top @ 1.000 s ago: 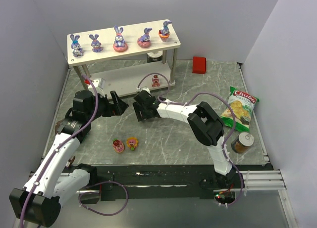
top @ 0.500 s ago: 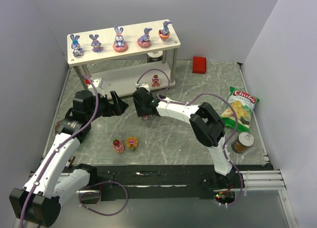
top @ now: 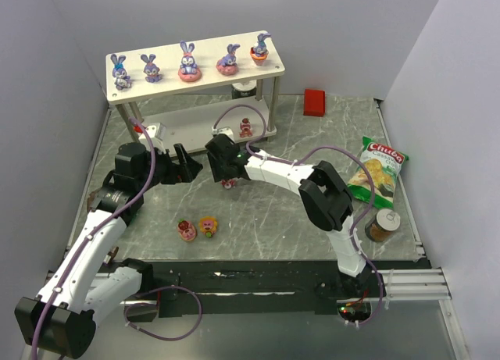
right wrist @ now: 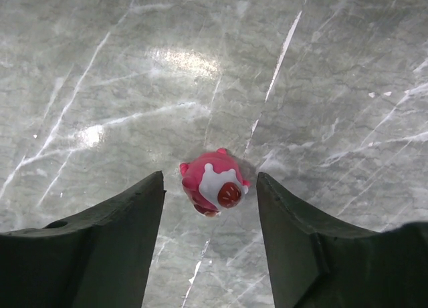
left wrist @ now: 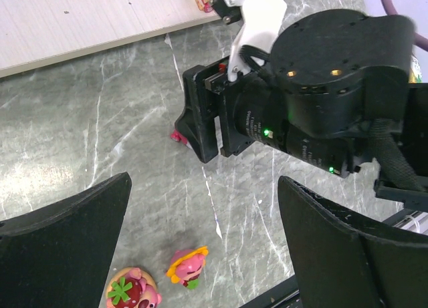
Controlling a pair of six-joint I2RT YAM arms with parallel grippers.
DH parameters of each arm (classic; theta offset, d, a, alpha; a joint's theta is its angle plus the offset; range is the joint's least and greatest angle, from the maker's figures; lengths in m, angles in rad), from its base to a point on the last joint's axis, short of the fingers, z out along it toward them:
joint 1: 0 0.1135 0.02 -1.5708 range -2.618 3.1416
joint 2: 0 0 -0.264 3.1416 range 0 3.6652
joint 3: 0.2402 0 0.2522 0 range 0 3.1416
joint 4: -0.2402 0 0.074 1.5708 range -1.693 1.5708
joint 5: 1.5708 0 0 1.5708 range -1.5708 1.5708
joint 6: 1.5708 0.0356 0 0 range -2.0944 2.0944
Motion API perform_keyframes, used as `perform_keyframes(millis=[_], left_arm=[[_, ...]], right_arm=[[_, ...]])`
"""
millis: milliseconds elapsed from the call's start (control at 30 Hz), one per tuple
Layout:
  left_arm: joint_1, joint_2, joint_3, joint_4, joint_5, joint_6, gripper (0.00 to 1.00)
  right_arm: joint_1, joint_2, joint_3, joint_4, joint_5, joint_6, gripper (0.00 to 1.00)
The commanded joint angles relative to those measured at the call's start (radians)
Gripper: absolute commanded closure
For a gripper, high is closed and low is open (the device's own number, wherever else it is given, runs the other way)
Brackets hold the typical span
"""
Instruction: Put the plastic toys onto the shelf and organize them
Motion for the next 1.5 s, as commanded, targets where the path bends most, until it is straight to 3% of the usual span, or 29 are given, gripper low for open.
perform_keyframes(millis=[0,267,500,833,933,967,1067,1467], left_arm=[[-0.003,-0.020,0.003,0.034,0.009,0.009,0.04],[-0.001,-0.023,0.003,0.034,0.009,0.009,0.04],[-0.003,-0.020,0.006,0.032,0.009,0.011,0.03],[-0.001,-0.017,0.011,0.028,0.008,0.012,0.04],[-0.003,-0.015,0.011,0.026,0.008,0.011,0.04],[-0.003,-0.013,0.012,0.026,0.006,0.012,0.03],[-0.003,-0.012,0.012,0.025,0.005,0.012,0.04],[-0.003,-0.003,0.025,0.014,-0.006,0.012,0.04]], right_arm=[[0.004,0.023,0.049,-0.037,0.014,0.020,0.34],[0.004,0.044,0.067,-0.064,0.010,0.037,0.36],[0.001,0.063,0.067,-0.053,0.003,0.034,0.44],[0.001,0.096,0.098,-0.059,-0.008,0.031,0.45],[-0.004,0.098,0.103,-0.057,0.000,0.023,0.64],[-0.003,0.097,0.101,-0.048,0.003,0.020,0.76],[-0.004,0.084,0.107,-0.038,0.021,-0.004,0.89],[-0.033,0.076,0.222,0.045,0.041,-0.127,0.98]])
